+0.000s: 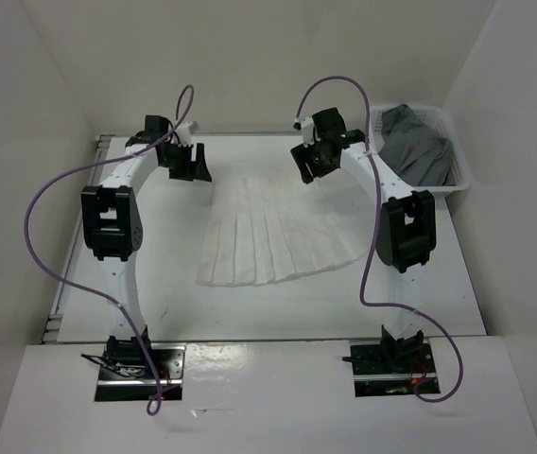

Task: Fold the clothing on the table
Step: Fold the skirt

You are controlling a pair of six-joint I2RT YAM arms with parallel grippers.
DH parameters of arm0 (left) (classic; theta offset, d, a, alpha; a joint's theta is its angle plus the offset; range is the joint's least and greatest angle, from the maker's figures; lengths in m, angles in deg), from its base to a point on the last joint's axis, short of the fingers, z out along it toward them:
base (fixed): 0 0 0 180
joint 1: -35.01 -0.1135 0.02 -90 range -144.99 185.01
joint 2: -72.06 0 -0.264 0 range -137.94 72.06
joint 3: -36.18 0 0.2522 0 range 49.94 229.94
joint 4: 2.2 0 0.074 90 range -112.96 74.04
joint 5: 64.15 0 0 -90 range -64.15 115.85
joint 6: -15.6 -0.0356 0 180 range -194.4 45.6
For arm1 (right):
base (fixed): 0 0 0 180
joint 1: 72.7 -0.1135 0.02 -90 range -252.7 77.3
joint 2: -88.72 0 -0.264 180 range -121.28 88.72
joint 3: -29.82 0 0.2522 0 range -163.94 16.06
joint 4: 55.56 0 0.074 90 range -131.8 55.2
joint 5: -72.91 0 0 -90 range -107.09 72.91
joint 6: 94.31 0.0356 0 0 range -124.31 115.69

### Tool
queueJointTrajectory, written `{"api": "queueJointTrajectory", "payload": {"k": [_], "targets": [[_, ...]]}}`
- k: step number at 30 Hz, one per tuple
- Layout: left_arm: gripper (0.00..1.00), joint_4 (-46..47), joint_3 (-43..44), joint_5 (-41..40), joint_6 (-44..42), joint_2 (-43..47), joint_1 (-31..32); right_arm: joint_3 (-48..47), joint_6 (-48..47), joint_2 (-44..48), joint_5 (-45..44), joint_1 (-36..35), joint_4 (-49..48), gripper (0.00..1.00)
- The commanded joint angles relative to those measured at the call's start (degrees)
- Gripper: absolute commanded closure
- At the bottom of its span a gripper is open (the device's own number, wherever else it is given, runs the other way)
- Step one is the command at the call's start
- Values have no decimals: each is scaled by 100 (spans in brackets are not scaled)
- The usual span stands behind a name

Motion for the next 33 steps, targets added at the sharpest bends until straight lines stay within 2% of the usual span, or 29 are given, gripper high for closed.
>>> {"api": "queueJointTrajectory", "payload": {"k": [1, 5, 9, 23, 33], "targets": [[23, -223, 354, 1269, -310, -525, -123, 34, -182, 116, 78, 97, -111, 31], [27, -416, 863, 1472, -310, -965, -229, -18, -234, 116, 78, 149, -58, 31], [27, -522, 1180, 1709, -362, -1255, -229, 43, -234, 169, -27, 149, 3, 31], [27, -627, 1927, 1402, -239, -2125, -45, 96, -340, 169, -80, 202, 3, 31], [32, -803, 2332, 1507, -178, -2434, 184, 34, -340, 116, -80, 255, 3, 31]]}}
